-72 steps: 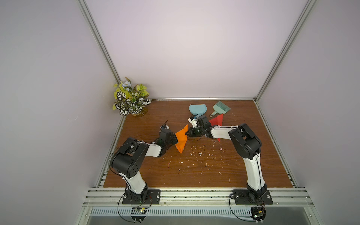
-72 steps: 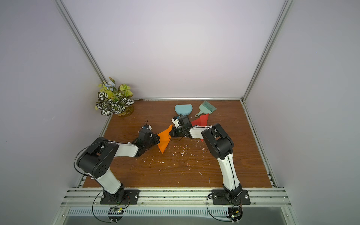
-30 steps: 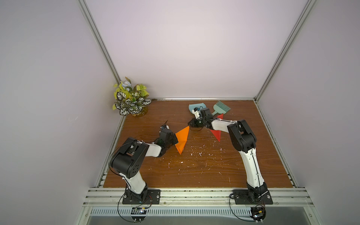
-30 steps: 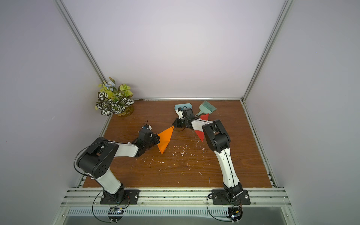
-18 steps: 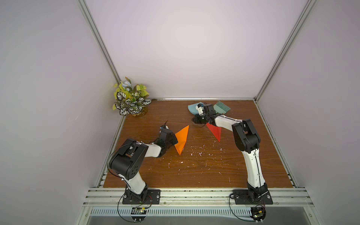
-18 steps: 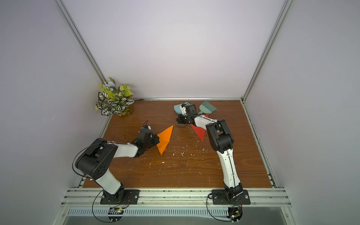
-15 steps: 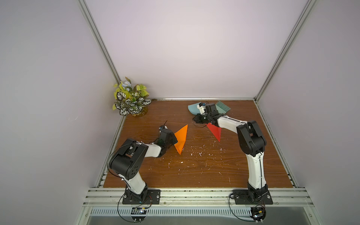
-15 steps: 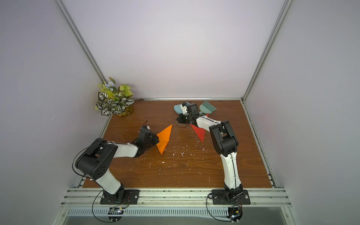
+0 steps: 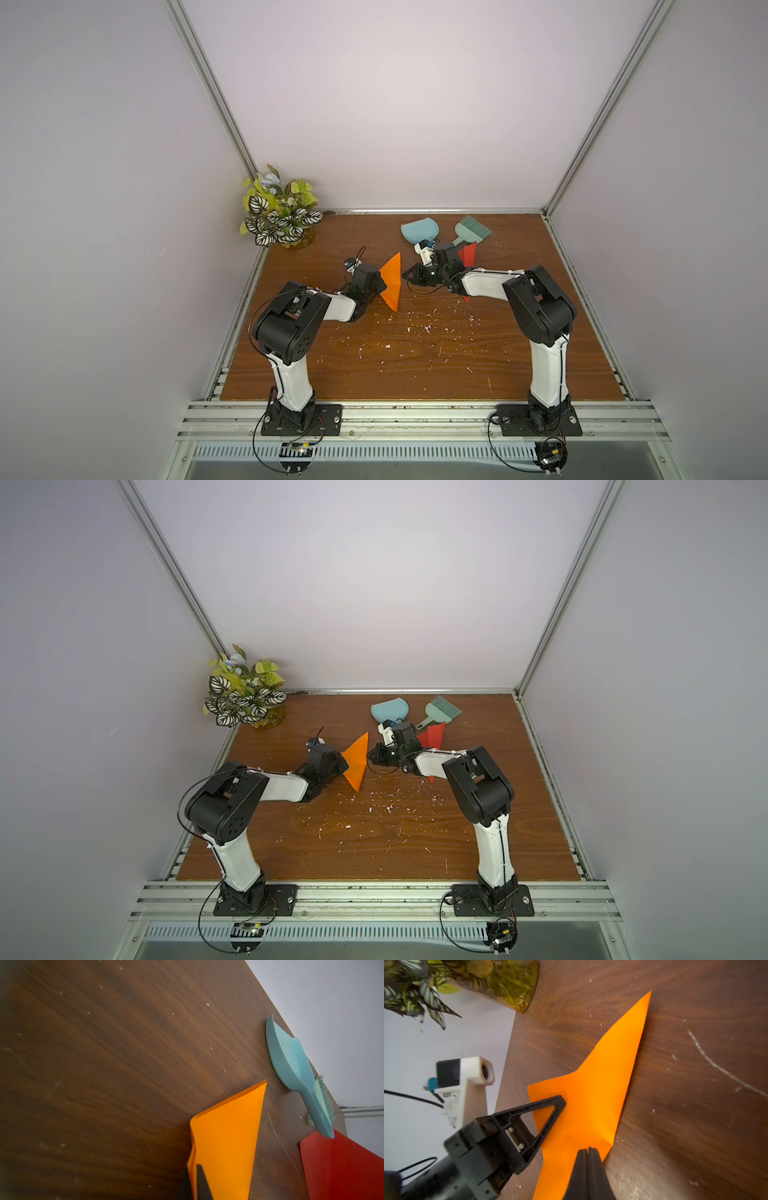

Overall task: Fold the square paper diagonally
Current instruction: Fold the paper at the center of the board.

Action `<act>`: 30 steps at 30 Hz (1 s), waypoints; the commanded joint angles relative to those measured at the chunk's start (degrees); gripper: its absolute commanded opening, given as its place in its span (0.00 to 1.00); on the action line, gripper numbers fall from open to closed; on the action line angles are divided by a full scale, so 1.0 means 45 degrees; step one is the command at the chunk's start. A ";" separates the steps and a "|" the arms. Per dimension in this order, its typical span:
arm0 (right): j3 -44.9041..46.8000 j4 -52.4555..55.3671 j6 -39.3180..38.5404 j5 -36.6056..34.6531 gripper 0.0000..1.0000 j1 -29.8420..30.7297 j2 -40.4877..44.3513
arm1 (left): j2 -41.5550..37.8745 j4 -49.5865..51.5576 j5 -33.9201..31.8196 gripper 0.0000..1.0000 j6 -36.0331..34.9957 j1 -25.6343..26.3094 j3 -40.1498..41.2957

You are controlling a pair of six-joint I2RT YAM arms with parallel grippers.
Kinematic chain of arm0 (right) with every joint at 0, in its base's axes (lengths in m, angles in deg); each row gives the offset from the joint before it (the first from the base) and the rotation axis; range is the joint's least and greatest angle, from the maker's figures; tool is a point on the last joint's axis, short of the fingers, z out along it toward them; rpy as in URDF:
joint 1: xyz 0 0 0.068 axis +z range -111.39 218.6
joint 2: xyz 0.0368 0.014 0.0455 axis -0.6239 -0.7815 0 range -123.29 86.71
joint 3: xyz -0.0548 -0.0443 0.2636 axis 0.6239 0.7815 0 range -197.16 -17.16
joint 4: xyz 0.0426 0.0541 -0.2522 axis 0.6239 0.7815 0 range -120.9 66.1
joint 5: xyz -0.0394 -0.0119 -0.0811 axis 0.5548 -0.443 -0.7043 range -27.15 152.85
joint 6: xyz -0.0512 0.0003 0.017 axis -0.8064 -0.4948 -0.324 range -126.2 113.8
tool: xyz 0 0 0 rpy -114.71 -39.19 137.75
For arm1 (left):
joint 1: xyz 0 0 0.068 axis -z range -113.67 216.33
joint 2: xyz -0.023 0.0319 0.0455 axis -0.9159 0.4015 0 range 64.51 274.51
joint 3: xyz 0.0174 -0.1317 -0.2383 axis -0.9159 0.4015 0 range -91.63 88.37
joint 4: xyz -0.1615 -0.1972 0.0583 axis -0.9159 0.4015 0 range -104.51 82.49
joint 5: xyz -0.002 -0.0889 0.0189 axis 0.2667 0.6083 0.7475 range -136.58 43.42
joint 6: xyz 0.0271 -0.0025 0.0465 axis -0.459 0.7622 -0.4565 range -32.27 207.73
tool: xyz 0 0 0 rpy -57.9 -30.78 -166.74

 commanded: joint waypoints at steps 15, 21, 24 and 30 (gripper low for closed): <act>-0.0894 0.0721 -0.0096 -0.0279 0.05 0.0393 -0.0999 | 0.0706 -0.0168 -0.0132 0.00 0.0066 0.0109 -0.0424; -0.0779 0.0844 -0.0289 -0.0049 0.06 0.0455 -0.1062 | 0.0776 -0.0204 -0.0080 0.00 0.0081 0.0111 -0.0422; -0.0594 0.0620 -0.0313 0.0065 0.06 0.0482 -0.0904 | 0.0771 -0.0200 -0.0098 0.00 0.0081 0.0121 -0.0406; -0.0150 -0.0047 -0.0468 0.0475 0.06 0.0628 -0.0407 | 0.0815 -0.0204 -0.0065 0.00 0.0063 0.0109 -0.0425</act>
